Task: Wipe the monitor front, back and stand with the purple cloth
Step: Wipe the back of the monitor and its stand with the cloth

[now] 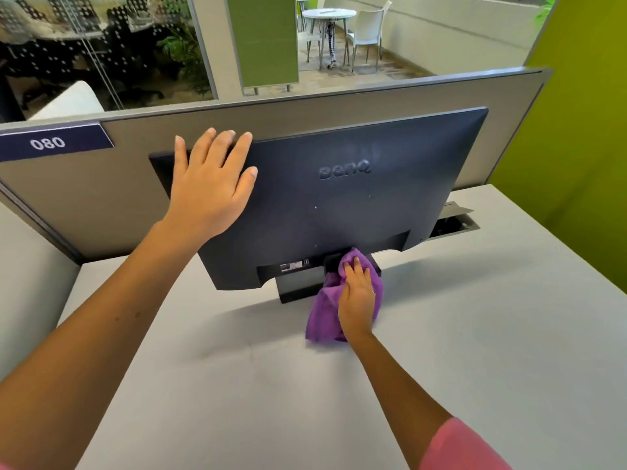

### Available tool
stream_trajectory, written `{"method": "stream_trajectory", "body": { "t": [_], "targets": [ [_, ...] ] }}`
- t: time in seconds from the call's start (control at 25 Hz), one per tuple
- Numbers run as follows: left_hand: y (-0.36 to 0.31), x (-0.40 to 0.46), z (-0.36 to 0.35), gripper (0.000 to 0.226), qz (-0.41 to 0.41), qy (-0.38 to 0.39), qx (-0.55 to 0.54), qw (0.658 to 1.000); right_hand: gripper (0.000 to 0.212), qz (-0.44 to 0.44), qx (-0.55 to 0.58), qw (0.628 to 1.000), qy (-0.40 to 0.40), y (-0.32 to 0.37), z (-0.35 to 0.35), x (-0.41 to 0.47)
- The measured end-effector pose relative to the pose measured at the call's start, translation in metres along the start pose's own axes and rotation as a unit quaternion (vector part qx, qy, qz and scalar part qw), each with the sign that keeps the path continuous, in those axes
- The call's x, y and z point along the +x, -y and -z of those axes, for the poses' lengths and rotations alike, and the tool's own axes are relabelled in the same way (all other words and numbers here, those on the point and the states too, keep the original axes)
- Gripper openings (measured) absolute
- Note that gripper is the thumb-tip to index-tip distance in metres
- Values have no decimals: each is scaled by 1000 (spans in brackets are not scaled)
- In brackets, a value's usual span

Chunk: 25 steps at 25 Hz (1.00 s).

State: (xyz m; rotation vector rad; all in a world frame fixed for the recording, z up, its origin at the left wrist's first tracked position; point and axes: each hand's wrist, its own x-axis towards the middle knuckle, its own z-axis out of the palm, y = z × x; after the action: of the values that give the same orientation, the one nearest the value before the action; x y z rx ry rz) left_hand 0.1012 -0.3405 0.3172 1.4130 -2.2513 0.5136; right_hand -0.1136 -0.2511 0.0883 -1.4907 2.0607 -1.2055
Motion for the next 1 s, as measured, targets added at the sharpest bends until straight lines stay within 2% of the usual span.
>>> {"method": "stream_trajectory", "body": {
  "t": [0.12,0.24,0.28,0.4,0.48,0.6,0.64,0.76,0.84,0.92,1.0],
  "targets": [
    [18,-6,0,48,10,-11,13,1000,57,-52,-128,990,36,-2,-12,-5],
    [25,-11,0,50,4,-18,31,999,62,-64,-167,983,30,-8,-22,-19],
    [24,-11,-1,51,1,-20,37,999,59,-76,-149,985,34,-13,-24,-24],
    [20,-9,-1,53,1,-18,34,999,45,-213,13,975,62,-17,-35,-40],
    [21,-10,-2,53,3,-19,31,999,38,-187,6,981,58,-10,-47,-49],
    [21,-11,-1,53,7,-18,19,1000,37,-114,50,992,-22,23,-64,-47],
    [20,-11,-1,53,9,-17,14,1000,41,-131,87,986,-51,38,-70,-40],
    [21,-11,-2,53,11,-14,8,1000,40,-233,200,947,-92,76,-80,-11],
    [23,-12,-3,54,7,-10,8,1000,30,-291,348,883,-121,89,-85,2],
    [25,-12,-4,54,6,-6,2,1000,28,-308,413,843,-153,94,-88,5],
    [25,-13,-3,55,6,-6,-6,1000,27,-305,409,846,-152,92,-90,1]
  ]
}}
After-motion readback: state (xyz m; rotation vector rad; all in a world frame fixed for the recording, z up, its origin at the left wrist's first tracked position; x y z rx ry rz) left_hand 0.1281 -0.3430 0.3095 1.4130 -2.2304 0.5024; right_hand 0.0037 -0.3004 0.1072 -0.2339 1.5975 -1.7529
